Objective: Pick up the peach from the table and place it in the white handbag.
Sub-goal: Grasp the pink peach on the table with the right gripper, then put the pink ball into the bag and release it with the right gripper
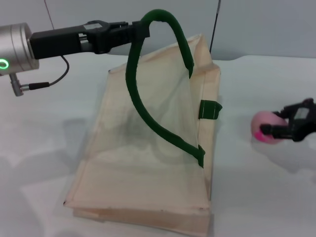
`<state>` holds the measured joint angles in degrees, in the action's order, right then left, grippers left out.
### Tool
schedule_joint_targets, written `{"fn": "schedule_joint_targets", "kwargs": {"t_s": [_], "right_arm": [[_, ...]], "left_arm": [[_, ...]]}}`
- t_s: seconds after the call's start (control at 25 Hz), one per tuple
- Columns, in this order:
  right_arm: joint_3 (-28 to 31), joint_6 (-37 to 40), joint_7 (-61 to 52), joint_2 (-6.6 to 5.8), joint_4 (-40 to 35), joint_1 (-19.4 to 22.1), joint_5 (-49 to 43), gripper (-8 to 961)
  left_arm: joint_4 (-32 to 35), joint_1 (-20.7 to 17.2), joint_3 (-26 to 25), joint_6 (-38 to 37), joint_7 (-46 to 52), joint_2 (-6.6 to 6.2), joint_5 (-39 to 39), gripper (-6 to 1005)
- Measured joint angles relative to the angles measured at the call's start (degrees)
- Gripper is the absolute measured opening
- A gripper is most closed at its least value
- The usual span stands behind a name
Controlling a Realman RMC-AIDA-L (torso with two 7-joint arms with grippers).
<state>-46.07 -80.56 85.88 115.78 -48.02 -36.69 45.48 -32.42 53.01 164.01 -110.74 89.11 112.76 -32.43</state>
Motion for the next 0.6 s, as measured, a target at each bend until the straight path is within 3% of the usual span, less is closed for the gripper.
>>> {"fn": "schedule_joint_targets", "kwargs": {"t_s": [0.24,0.6], "right_arm": [[-3.46,-2.31,1.98,0.07,-0.05,-2.73,5.74,426],[-15.38,-0.73,3.01,0.25,3.83,-7.29,13.06,420]], "left_arm": [[0.28,0.6,0.0,0.0,-0.03,0.0,-0.14,125],[0.36,2.3,0.0,-0.01,0.38,-0.14,-2.11,125]]}}
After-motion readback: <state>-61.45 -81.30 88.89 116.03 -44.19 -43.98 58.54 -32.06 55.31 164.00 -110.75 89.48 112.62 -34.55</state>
